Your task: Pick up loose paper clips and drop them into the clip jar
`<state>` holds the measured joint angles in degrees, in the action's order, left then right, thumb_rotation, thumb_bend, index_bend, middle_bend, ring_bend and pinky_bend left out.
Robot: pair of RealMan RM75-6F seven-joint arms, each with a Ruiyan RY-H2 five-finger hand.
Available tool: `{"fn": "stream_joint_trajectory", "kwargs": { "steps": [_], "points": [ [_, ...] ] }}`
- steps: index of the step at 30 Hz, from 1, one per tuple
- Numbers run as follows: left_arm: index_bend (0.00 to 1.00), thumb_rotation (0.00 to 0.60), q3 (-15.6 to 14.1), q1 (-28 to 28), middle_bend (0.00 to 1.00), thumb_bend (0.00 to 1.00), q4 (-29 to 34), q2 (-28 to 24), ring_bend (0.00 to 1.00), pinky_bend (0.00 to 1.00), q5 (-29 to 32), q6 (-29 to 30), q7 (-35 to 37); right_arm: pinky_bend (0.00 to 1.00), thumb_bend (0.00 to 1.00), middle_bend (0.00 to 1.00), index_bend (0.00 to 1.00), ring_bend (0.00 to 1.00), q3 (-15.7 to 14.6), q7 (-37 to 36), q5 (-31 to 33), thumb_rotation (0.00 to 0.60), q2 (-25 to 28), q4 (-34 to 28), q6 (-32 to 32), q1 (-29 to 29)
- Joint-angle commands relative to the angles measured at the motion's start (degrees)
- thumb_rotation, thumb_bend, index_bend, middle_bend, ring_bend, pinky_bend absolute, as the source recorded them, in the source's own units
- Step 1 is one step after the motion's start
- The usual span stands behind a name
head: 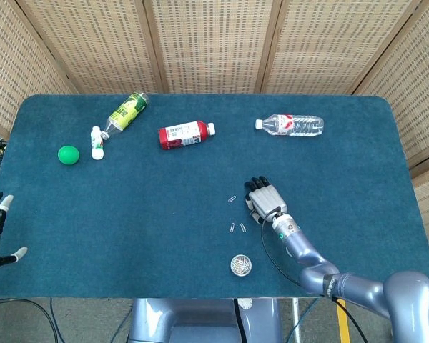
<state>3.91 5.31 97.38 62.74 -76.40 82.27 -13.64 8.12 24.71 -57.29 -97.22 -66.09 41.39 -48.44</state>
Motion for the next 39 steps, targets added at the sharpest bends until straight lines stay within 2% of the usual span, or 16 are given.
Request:
{"fn": "stream_joint_trajectory", "kwargs": {
  "steps": [1, 5, 14, 19, 22, 29, 33, 39],
  "points": [
    [0.00, 0.600, 0.02, 0.02, 0.00, 0.00, -0.05, 0.04, 0.00, 0.00, 0.04, -0.01, 0.01, 0.00, 0.39, 0.11, 0.60, 0.00, -0.07, 0.04, -0.02, 0.600, 0.03, -0.17, 0.21, -0.01],
    [0.00, 0.600, -0.01, 0.04, 0.00, 0.00, -0.03, 0.04, 0.00, 0.00, 0.03, -0.02, -0.01, 0.00, 0.39, 0.11, 0.64, 0.00, -0.38, -0.12, -0.60, 0.600, 0.20, -0.49, 0.79, 0.14],
    [0.00, 0.600, -0.06, 0.09, 0.00, 0.00, -0.05, 0.15, 0.00, 0.00, 0.02, -0.01, -0.23, 0.00, 0.43, 0.11, 0.65, 0.00, -0.56, -0.72, -1.09, 0.600, 0.24, -0.55, 1.53, 0.40],
    [0.00, 0.600, -0.05, 0.16, 0.00, 0.00, -0.12, 0.17, 0.00, 0.00, 0.08, -0.10, -0.21, 0.00, 0.43, 0.11, 0.65, 0.00, -0.03, -1.93, -2.32, 0.600, 1.69, -2.78, 2.95, 0.77],
    [0.00, 0.600, -0.12, 0.17, 0.00, 0.00, -0.17, 0.20, 0.00, 0.00, 0.03, -0.16, -0.20, 0.00, 0.43, 0.11, 0.66, 0.00, 0.24, -2.58, -3.88, 0.600, 3.93, -6.20, 4.42, 1.16],
    [0.00, 0.600, -0.42, 0.15, 0.00, 0.00, -0.02, 0.27, 0.00, 0.00, -0.47, -0.07, -0.41, 0.00, 0.44, 0.11, 0.66, 0.00, -0.42, -4.75, -9.55, 0.600, 11.67, -18.60, 7.72, 2.84],
    [0.00, 0.600, -0.67, 0.11, 0.00, 0.00, 0.07, 0.35, 0.00, 0.00, -0.81, -0.04, -0.57, 0.00, 0.44, 0.11, 0.66, 0.00, -3.39, -5.42, -14.95, 0.600, 16.58, -26.67, 8.81, 4.34],
    [0.00, 0.600, -0.87, -0.02, 0.00, 0.00, 0.32, 0.51, 0.00, 0.00, -1.31, 0.42, -1.15, 0.00, 0.44, 0.11, 0.66, 0.00, -6.94, -7.13, -21.72, 0.600, 18.91, -31.78, 9.55, 5.52]
  ]
}}
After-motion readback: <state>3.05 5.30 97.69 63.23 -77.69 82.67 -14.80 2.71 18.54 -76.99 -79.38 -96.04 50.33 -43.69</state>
